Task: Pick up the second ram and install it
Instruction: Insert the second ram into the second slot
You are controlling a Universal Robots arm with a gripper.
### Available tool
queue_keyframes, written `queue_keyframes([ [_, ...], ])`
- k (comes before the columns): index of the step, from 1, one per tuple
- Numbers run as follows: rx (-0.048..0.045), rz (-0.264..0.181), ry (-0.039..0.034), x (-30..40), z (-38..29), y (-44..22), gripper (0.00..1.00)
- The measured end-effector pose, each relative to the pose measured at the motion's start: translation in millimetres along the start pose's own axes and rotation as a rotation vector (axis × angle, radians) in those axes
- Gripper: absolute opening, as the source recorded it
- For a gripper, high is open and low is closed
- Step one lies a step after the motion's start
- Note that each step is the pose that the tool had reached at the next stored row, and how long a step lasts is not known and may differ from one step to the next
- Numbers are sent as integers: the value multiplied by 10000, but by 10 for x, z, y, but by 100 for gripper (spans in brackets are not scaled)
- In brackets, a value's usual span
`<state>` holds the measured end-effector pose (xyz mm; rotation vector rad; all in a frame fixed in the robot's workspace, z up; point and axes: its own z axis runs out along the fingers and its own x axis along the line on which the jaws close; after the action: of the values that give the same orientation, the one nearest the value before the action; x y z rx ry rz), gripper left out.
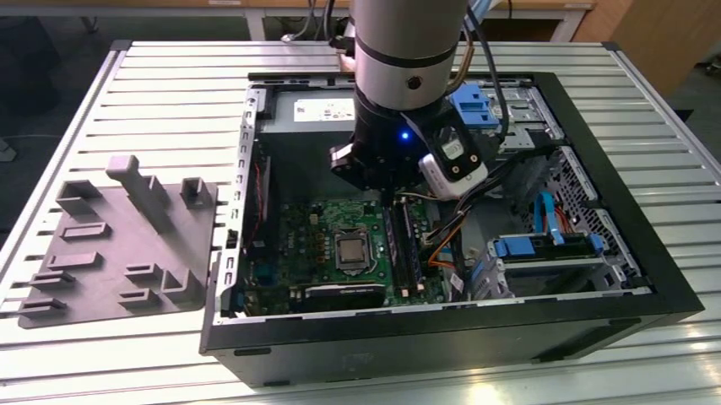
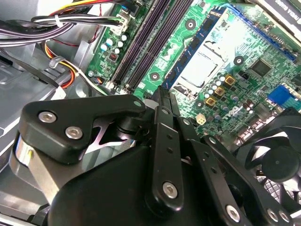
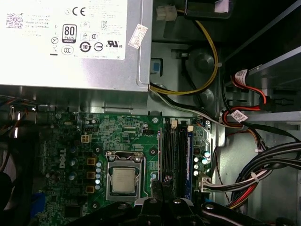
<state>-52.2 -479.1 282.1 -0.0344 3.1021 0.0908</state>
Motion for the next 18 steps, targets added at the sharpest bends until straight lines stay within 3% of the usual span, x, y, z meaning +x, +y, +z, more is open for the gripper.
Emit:
queue_keyframes([
  [3,1,9,-1,-15,40,-3,12],
  [18,0,16,-2,-61,67,-5,12],
])
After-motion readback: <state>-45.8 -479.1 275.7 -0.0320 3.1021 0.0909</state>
